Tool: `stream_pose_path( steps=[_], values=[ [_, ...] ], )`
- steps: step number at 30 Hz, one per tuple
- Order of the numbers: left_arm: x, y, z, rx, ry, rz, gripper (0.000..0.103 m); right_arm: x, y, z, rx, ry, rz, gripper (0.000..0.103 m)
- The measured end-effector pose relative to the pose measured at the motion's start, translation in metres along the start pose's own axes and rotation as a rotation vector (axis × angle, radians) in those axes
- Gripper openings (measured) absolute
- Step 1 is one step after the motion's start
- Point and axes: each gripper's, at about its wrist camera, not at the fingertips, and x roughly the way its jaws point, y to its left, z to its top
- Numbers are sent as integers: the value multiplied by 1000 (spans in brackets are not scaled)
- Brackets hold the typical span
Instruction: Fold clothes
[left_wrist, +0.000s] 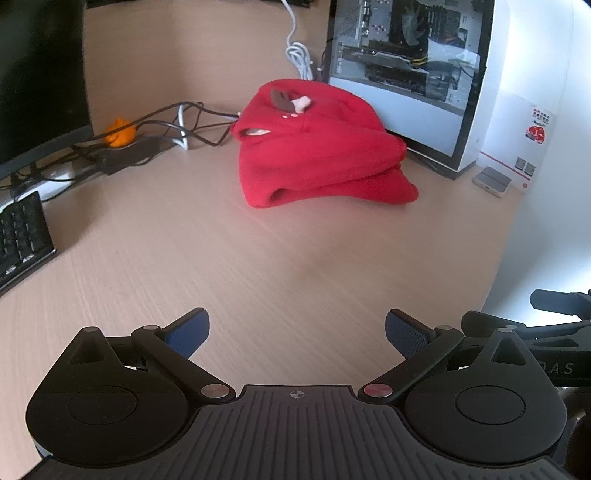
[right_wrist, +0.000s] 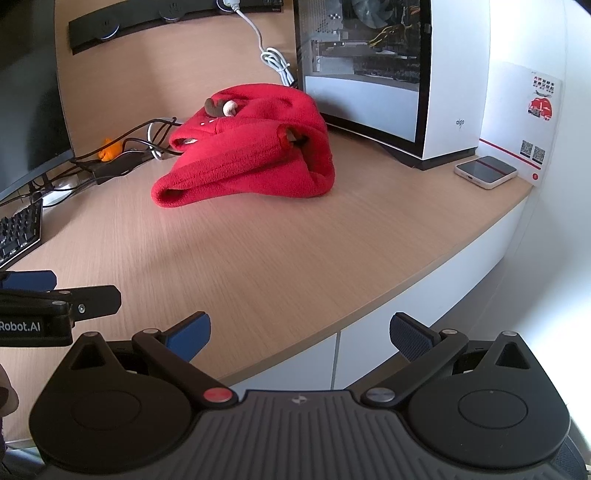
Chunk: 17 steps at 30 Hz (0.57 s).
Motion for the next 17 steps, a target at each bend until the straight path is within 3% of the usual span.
stream_pose_path(
  steps=[17],
  values=[
    [9,3,4,-28,28,-12,103,6,-7,5,16,30,-4,103]
  ],
)
